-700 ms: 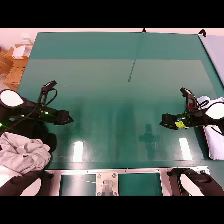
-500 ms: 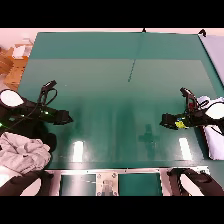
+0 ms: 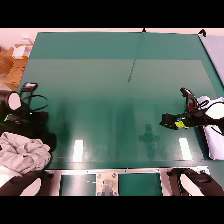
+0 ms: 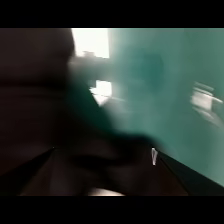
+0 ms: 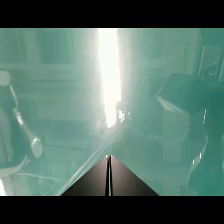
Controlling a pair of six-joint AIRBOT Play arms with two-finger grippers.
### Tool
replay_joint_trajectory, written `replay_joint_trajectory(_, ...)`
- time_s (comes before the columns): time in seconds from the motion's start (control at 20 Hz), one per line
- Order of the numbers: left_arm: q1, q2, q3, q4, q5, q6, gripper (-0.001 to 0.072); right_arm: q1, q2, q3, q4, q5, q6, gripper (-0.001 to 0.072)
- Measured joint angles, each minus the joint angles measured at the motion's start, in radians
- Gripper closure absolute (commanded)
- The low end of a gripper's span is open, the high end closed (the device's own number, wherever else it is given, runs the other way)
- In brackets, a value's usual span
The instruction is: Fold the shirts.
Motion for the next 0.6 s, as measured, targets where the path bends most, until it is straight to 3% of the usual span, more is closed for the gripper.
replay_joint_trajectory(0.15, 0.1, -0.003, 0.002, 0.113, 0.078, -0.032, -0.0013, 0.0, 0.0, 0.0, 0.0, 0.0, 0.0, 0.0696)
replay_joint_trajectory(0.35, 0.227, -0.058, 0.002, 0.139, 0.13, -0.03, -0.0013, 0.0, 0.0, 0.0, 0.0, 0.0, 0.0, 0.0697)
replay_joint_trajectory(0.4, 0.243, -0.08, 0.002, 0.135, 0.134, -0.018, 0.0067, 0.0, 0.0, 0.0, 0.0, 0.0, 0.0, 0.0696)
replay_joint_trajectory(0.45, 0.254, -0.105, 0.002, 0.126, 0.135, -0.004, 0.0293, 0.0, 0.0, 0.0, 0.0, 0.0, 0.0, 0.0696)
replay_joint_trajectory(0.5, 0.262, -0.125, 0.002, 0.116, 0.138, 0.007, 0.0584, 0.0, 0.0, 0.0, 0.0, 0.0, 0.0, 0.0697)
replay_joint_trajectory(0.55, 0.269, -0.143, 0.002, 0.104, 0.139, 0.019, 0.0686, 0.0, 0.0, 0.0, 0.0, 0.0, 0.0, 0.0696)
replay_joint_trajectory(0.6, 0.274, -0.156, 0.003, 0.093, 0.145, 0.034, 0.0686, 0.0, 0.0, 0.0, 0.0, 0.0, 0.0, 0.0696)
